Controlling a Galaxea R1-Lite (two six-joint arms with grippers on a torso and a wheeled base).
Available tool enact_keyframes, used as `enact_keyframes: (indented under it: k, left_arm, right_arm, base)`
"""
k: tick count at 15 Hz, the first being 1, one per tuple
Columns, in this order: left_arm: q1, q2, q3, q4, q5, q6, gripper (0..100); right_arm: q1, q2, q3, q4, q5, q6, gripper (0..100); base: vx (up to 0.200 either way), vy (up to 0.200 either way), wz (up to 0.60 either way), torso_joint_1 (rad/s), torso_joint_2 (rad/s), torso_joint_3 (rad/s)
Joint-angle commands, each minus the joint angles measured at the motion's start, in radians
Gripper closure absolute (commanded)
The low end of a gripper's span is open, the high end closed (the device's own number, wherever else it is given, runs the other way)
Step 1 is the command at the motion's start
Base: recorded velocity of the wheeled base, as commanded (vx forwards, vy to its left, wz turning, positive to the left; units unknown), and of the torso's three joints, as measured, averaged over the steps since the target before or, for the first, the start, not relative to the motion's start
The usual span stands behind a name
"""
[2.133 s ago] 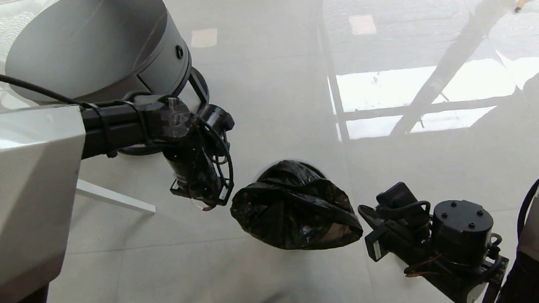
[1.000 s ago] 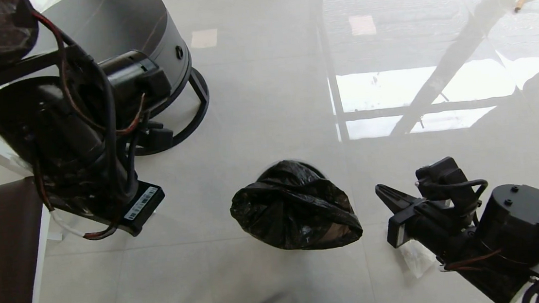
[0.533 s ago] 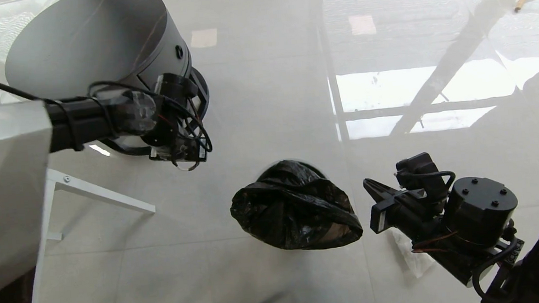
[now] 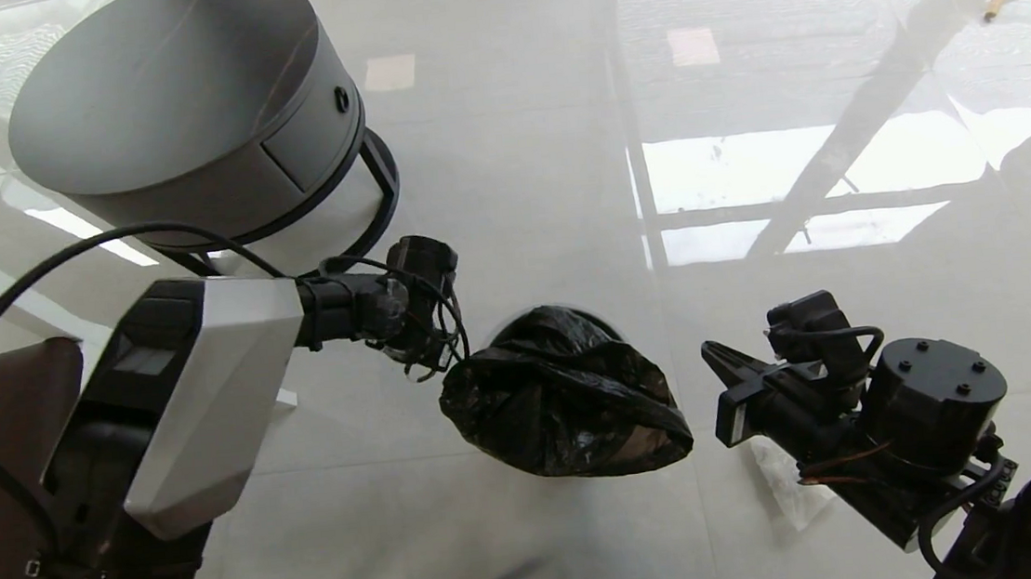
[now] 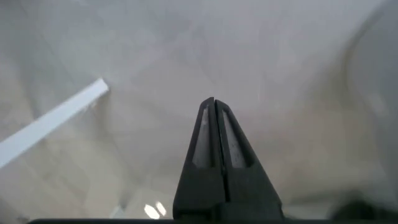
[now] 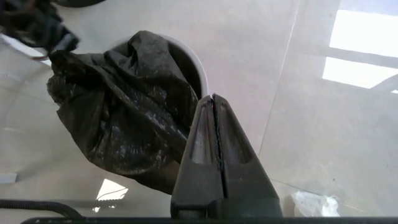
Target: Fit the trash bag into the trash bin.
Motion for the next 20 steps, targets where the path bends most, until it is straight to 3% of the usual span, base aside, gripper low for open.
enact_keyframes:
  k: [1,3,4,5,7,10,11,12,13,14,16,17,18,20]
  left_arm:
    - [-0.075,-0.404,-0.001,0.733,-0.024,-0.108,100]
    - [-0.078,-0.576,-0.001,1.136,-0.027,-0.110,100]
    - [-0.076,-0.633,-0.001,1.185,-0.027,-0.110,100]
    - [-0.069,-0.643,-0.001,1.176,-0.026,-0.110,100]
    - [0.007,-0.817,-0.001,1.185,-0.024,-0.111,100]
    - [0.005,-1.344,-0.001,1.130,-0.047,-0.062,100]
    - [0.008,-1.426,-0.001,1.089,-0.072,-0.064,100]
    - [0.010,-1.461,-0.001,1.056,-0.096,-0.159,100]
    - [0.010,-1.478,-0.001,0.892,-0.100,-0.325,100]
    - [0.010,-1.512,0.059,0.616,-0.100,-0.403,100]
    - [0.010,-1.576,0.547,-0.194,-0.100,-0.357,100]
    - [0.008,-1.571,0.715,-0.468,-0.098,-0.268,100]
    - [-0.001,-1.553,0.786,-0.551,-0.098,-0.240,100]
    - [-0.087,-1.516,0.815,-0.550,-0.096,-0.274,100]
  right_arm:
    - [0.004,-0.014,0.001,0.000,0.001,-0.002,100]
    - [0.005,-0.015,0.000,0.000,0.001,-0.002,100]
    - [0.005,-0.017,0.000,-0.001,0.001,-0.005,100]
    - [0.007,-0.021,0.001,-0.001,0.001,-0.008,100]
    - [0.016,-0.024,0.001,0.000,-0.001,-0.009,100]
    - [0.021,-0.030,0.001,0.000,-0.001,-0.009,100]
    - [0.021,-0.030,0.001,0.002,-0.001,-0.009,100]
    - [0.021,-0.027,0.001,0.002,-0.001,-0.009,100]
    - [0.024,-0.026,0.001,0.002,-0.001,-0.009,100]
    - [0.028,-0.026,-0.002,0.004,-0.001,-0.009,100]
    - [0.045,-0.014,-0.003,0.007,-0.002,0.000,100]
    - [0.060,0.006,-0.011,0.005,-0.004,0.004,100]
    - [0.067,0.019,-0.020,0.011,-0.004,0.023,100]
    - [0.111,0.051,-0.051,0.096,-0.007,0.096,100]
  base:
    - [0.000,0.000,0.00,0.000,0.00,0.000]
    - [0.000,0.000,0.00,0.000,0.00,0.000]
    - [0.000,0.000,0.00,0.000,0.00,0.000]
    - [0.000,0.000,0.00,0.000,0.00,0.000]
    - [0.000,0.000,0.00,0.000,0.00,0.000]
    - [0.000,0.000,0.00,0.000,0.00,0.000]
    - [0.000,0.000,0.00,0.000,0.00,0.000]
    - [0.000,0.000,0.00,0.000,0.00,0.000]
    - [0.000,0.000,0.00,0.000,0.00,0.000]
    - [0.000,0.000,0.00,0.000,0.00,0.000]
    - [0.000,0.000,0.00,0.000,0.00,0.000]
    - [0.000,0.000,0.00,0.000,0.00,0.000]
    - [0.000,0.000,0.00,0.000,0.00,0.000]
    - [0.000,0.000,0.00,0.000,0.00,0.000]
